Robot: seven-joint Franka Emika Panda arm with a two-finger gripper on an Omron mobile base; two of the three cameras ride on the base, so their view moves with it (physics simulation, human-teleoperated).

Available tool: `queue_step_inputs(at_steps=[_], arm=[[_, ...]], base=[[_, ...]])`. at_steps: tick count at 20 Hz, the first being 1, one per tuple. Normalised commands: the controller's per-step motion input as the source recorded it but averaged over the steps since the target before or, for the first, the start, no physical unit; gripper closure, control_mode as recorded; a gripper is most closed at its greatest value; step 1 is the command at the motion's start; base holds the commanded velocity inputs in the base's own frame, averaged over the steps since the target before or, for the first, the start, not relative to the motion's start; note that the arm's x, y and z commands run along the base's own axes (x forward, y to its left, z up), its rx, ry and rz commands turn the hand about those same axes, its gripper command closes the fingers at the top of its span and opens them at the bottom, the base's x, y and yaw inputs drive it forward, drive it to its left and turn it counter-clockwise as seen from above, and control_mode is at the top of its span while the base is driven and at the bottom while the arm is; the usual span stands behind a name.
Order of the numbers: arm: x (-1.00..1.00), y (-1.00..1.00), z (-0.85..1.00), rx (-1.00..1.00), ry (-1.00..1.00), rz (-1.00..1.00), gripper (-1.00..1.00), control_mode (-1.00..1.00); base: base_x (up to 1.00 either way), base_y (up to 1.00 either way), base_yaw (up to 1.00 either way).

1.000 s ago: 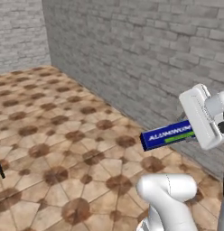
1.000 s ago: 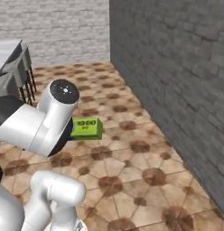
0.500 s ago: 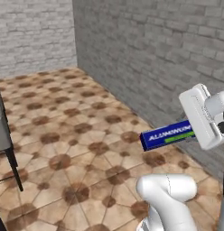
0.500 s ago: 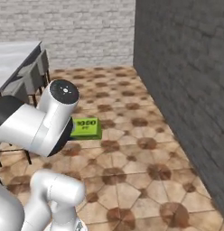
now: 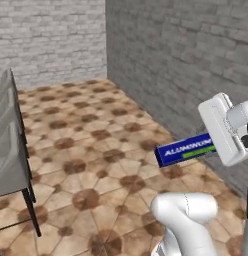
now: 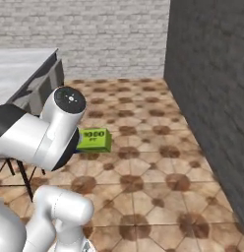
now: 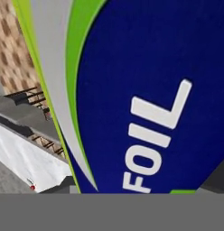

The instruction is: Retrieve the tupperware and aluminum foil from the cabinet and place them on the dining counter near the plate with tomato and fish to prepare for storing leftovers.

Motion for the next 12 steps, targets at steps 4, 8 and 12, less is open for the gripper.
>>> queue_step_inputs(at_steps=[4,8,12], arm=[[0.0,0.0,0.0,0.0,0.0,0.0,1.0,1.0],[0.0,0.0,0.0,0.0,0.0,0.0,1.0,1.0],[0.0,0.0,0.0,0.0,0.0,0.0,1.0,1.0]], base=[[1.0,-0.01,0.2],[1.0,-0.06,0.17],[1.0,-0.13,0.16]])
